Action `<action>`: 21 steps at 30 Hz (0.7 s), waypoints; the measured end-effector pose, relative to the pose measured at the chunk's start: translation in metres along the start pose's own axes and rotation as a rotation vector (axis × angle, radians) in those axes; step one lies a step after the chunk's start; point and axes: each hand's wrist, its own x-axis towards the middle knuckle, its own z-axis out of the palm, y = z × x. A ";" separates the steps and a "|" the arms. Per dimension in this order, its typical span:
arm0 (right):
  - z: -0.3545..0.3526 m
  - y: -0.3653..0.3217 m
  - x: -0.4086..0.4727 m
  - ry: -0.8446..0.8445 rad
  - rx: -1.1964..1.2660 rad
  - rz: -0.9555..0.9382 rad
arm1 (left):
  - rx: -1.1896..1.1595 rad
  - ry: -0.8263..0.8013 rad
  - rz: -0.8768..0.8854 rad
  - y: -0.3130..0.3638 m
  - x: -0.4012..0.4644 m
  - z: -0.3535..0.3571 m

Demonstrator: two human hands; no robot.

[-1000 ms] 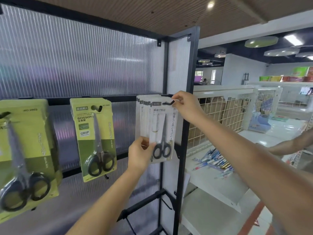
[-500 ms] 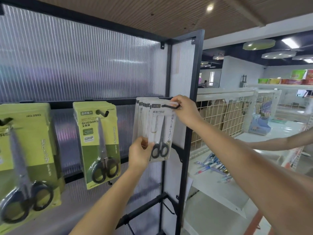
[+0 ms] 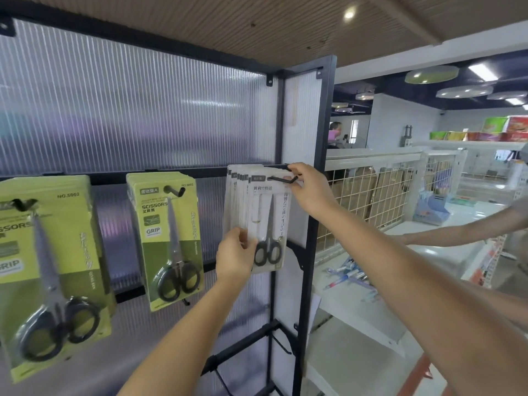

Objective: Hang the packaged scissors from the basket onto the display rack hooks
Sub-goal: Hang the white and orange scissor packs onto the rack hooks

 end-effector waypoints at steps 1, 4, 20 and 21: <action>-0.003 -0.001 -0.006 0.008 -0.026 -0.002 | 0.050 0.015 0.023 0.003 -0.004 -0.002; -0.017 -0.005 -0.028 0.010 -0.149 -0.029 | 0.182 0.055 0.129 0.014 -0.018 -0.010; -0.093 0.079 -0.247 -0.011 -0.341 0.223 | 0.312 -0.390 0.493 0.041 -0.188 0.082; -0.092 0.091 -0.269 -0.024 -0.358 0.262 | 0.322 -0.448 0.486 0.034 -0.204 0.095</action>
